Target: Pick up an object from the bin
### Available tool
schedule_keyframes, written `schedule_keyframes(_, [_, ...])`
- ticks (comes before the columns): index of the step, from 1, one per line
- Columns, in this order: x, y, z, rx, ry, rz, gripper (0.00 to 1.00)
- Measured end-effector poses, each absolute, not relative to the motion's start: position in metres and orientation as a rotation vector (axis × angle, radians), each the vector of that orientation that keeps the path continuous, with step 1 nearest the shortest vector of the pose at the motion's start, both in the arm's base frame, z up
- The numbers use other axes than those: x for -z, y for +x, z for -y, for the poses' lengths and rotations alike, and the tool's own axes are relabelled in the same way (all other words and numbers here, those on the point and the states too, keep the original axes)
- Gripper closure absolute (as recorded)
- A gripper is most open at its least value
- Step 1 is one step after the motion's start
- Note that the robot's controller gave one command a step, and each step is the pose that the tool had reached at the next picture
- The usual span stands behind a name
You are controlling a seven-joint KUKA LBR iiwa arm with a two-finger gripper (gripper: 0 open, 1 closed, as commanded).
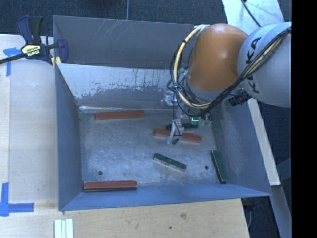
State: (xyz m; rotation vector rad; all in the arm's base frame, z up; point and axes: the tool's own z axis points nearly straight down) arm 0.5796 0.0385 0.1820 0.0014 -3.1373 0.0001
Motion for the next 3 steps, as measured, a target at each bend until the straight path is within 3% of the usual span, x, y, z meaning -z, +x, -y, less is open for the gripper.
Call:
schedule_keyframes(1, [-0.066, 0.59, -0.013, -0.001, -0.169, 3.134, 0.0])
schedule_keyframes(2, [-0.072, 0.593, -0.014, 0.001, -0.169, 3.144, 1.0])
schedule_keyframes(3, [-0.231, 0.601, 0.022, -0.001, -0.175, 3.15, 1.0])
